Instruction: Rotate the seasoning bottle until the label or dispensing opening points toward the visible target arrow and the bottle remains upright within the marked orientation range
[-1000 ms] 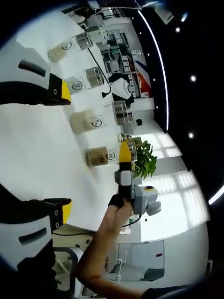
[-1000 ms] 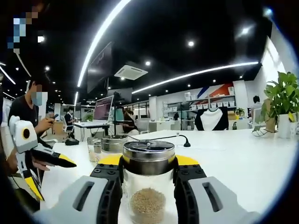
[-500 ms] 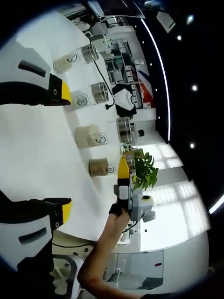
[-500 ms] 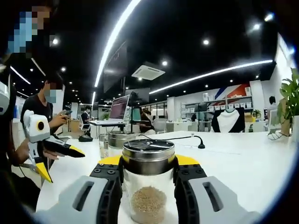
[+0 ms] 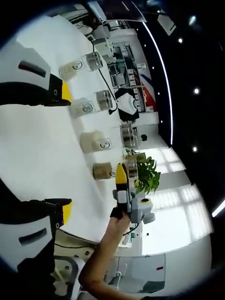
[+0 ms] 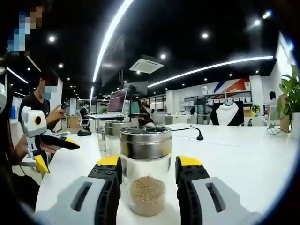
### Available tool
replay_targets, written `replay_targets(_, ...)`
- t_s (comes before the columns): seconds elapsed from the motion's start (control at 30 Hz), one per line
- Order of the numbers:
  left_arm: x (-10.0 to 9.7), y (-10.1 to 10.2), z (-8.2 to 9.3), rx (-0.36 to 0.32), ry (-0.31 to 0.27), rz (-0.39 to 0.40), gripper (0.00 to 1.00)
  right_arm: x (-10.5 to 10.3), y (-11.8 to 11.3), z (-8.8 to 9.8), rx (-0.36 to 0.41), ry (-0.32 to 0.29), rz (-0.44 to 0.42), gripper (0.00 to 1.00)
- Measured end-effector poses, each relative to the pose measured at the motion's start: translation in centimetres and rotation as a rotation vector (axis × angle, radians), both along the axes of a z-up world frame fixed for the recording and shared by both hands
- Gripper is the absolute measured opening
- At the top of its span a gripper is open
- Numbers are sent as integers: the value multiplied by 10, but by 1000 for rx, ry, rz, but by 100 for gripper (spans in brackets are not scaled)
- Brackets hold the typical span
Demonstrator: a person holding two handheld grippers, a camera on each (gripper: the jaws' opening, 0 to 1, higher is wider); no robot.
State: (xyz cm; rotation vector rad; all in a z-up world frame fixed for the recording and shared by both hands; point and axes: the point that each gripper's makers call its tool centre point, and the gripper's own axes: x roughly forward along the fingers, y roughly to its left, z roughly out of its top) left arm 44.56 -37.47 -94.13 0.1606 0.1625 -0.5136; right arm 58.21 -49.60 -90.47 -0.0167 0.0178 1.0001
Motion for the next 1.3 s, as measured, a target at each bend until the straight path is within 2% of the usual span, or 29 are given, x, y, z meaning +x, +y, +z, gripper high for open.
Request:
replay_targets(0.43, -10, 7, 8, 2, -19, 13, 85, -3, -19, 0, -18, 8, -59, 46)
replay_targets(0.53, -14, 8, 11, -5, -22, 12, 85, -9, -19, -5, -34, 36, -61, 45)
replay_targets(0.63, -20, 9, 21, -47, -53, 12, 85, -15, -18, -9, -58, 38, -68, 46)
replay_targets(0.8, -25, 14, 22, -46, -54, 22, 85, -27, -19, -6, -37, 50, -69, 46)
replay_targets(0.87, -28, 15, 25, -65, -59, 17, 85, -32, -19, -5, -37, 56, -65, 48)
replay_targets(0.9, -31, 15, 29, -101, -61, 6, 85, -36, -19, -5, -43, 56, -66, 48)
replay_targets(1.0, -34, 18, 32, -100, -72, 13, 85, -44, -20, -3, -39, 54, -70, 49)
replay_targets(1.13, -34, 23, 32, -102, -80, 38, 86, -53, -21, -8, -36, 97, -104, 59)
replay_targets(1.23, -36, 24, 31, -99, -84, 45, 90, -64, -19, -13, -55, 100, -121, 66)
replay_targets(1.3, -37, 24, 30, -106, -83, 50, 90, -68, -20, -12, -22, 126, -139, 68)
